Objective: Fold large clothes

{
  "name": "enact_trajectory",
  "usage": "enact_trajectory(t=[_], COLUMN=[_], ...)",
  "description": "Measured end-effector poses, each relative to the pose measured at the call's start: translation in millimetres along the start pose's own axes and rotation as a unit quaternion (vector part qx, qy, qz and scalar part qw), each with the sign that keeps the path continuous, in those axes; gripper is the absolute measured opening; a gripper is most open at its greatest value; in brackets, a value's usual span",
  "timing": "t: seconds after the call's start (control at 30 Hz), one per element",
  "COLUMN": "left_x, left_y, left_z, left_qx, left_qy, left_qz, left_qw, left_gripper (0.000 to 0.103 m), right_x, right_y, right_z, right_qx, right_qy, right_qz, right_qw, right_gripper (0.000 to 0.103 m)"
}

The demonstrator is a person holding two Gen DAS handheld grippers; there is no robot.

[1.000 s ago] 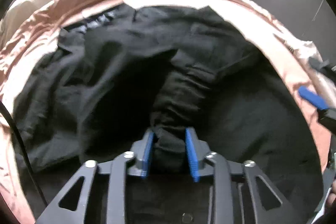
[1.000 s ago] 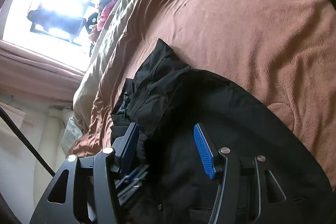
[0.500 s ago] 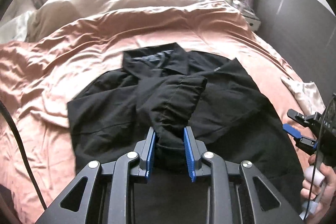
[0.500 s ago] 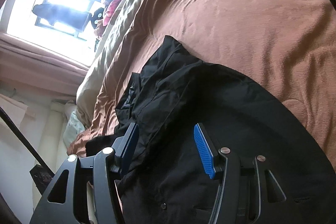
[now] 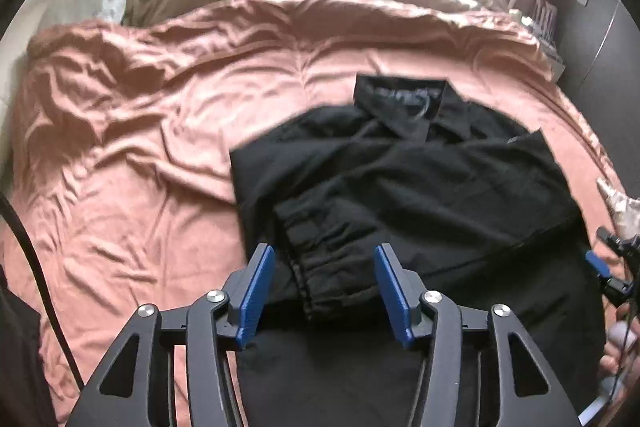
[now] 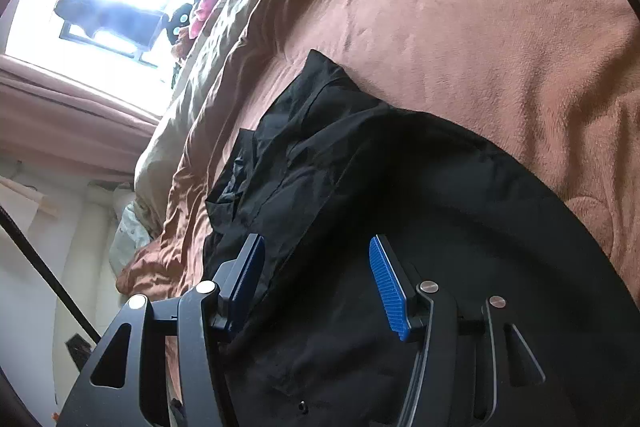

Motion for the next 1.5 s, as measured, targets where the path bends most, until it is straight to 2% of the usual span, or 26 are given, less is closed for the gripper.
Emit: enact_trajectory(t=[0.17, 0.33, 0.5, 0.57, 0.63, 0.8, 0.87, 1.07, 1.1, 1.17, 1.2, 1.23, 1.33, 1.43, 1.5], left_x=[16, 27, 21, 21, 20, 20, 22, 35, 39, 47, 51, 57, 73, 91, 103], left_y=[44, 90, 104, 107, 106, 90, 76, 26, 17, 1, -7, -18, -42, -66, -80], left_z=[3, 9, 10, 7, 5, -5, -6, -7, -6, -3, -1, 0, 6, 12, 13], left_qx=[0.012, 0.018, -0.003, -0.001, -0.006, -0.025, -0.034, -0.014, -0.008, 0.0, 0.001, 0.003, 0.01, 0.013, 0.016], left_qy=[-0.004, -0.007, 0.01, 0.008, 0.005, -0.022, -0.027, -0.04, -0.045, -0.053, -0.055, -0.056, -0.056, -0.053, -0.054], left_qz=[-0.034, -0.078, -0.073, -0.074, -0.073, -0.052, -0.039, -0.011, -0.007, 0.001, 0.004, 0.01, 0.019, 0.024, 0.032], left_qw=[0.9993, 0.9968, 0.9973, 0.9972, 0.9973, 0.9981, 0.9983, 0.999, 0.9989, 0.9986, 0.9985, 0.9984, 0.9982, 0.9982, 0.9979], left_gripper=[0.055, 0.055, 0.055, 0.055, 0.055, 0.055, 0.055, 0.056, 0.058, 0.066, 0.07, 0.072, 0.073, 0.075, 0.079], right_x=[-10, -17, -28, -32, -31, -26, -25, -6, 0, 5, 5, 8, 24, 44, 57], right_y=[9, 25, 45, 51, 55, 43, 31, 2, -5, -16, -23, -32, -58, -73, -82], right_z=[6, 6, 7, 8, 13, 1, -2, -11, -12, -11, -10, -11, -12, -13, -14], right_qx=[0.0, -0.001, 0.025, 0.045, 0.054, 0.085, 0.079, 0.048, 0.047, 0.046, 0.043, 0.037, 0.031, 0.03, 0.022], right_qy=[0.003, 0.002, 0.005, 0.009, 0.02, 0.0, 0.002, -0.03, -0.037, -0.046, -0.049, -0.055, -0.084, -0.119, -0.135], right_qz=[0.004, 0.004, 0.011, 0.016, 0.017, 0.036, 0.04, 0.025, 0.02, 0.019, 0.022, 0.027, 0.04, 0.037, 0.028], right_qw=[1.0, 1.0, 1.0, 0.999, 0.998, 0.996, 0.996, 0.998, 0.998, 0.998, 0.998, 0.997, 0.995, 0.992, 0.99], right_gripper=[0.052, 0.036, 0.031, 0.03, 0.023, 0.023, 0.025, 0.026, 0.028, 0.042, 0.053, 0.058, 0.06, 0.073, 0.075])
Point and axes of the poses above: each gripper's, at about its wrist camera, not at the fingertips, and y roughly the way its jaws point, z to its right, x to its underside, the point moved 2 cm from there along y, roughly the way its jaws point, and after that the axes turned 15 degrees about y, right-handed, at the moved point
